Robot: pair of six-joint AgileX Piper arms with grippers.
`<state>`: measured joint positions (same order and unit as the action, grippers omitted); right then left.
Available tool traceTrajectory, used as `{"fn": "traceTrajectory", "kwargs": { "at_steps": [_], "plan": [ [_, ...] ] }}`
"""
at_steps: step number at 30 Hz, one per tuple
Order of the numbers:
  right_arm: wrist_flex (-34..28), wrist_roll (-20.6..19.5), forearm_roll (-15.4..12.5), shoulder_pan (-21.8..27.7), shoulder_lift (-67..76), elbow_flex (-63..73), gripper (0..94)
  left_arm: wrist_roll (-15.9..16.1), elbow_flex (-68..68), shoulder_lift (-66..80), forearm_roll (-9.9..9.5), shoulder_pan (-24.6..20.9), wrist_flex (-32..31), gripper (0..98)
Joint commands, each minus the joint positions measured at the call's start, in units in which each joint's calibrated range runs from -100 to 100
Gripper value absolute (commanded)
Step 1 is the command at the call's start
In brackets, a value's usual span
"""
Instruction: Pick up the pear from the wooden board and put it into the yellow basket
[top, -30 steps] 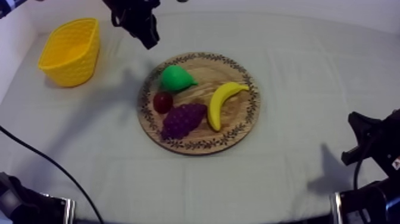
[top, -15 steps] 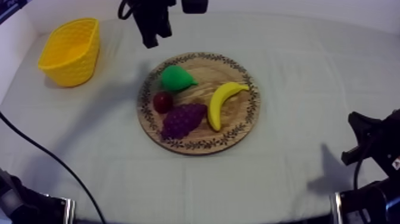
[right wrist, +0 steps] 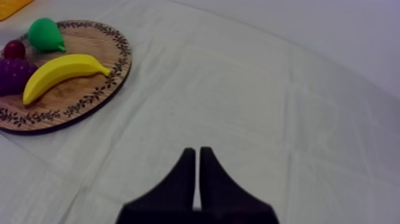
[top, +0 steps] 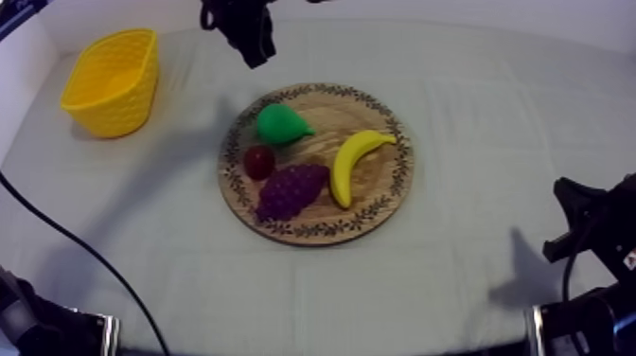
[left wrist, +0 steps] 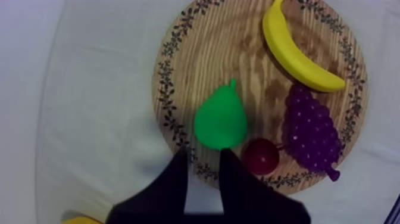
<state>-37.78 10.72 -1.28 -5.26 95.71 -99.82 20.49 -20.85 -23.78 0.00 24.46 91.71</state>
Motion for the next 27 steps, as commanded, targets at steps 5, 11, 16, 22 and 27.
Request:
{"fn": "traceTrajectory", "kwargs": {
  "at_steps": [5,11,16,22,27],
  "plan": [
    [0.0,0.0,0.0,0.0,0.0,0.0,0.4,0.1,1.9,0.9,-0.81,0.1,-0.1,51.3],
    [0.0,0.0,0.0,0.0,0.0,0.0,0.4,-0.2,4.6,1.6,-1.21,0.1,-0.1,70.1],
    [0.0,0.0,0.0,0.0,0.0,0.0,0.4,-0.9,5.6,1.4,-1.06,0.1,-0.2,77.9],
    [0.0,0.0,0.0,0.0,0.0,0.0,0.4,-1.2,6.7,-0.6,-0.62,0.2,-0.2,81.8],
    [0.0,0.0,0.0,0.0,0.0,0.0,0.4,-1.2,7.3,-4.2,-0.49,0.3,-0.2,83.7]
  ]
}}
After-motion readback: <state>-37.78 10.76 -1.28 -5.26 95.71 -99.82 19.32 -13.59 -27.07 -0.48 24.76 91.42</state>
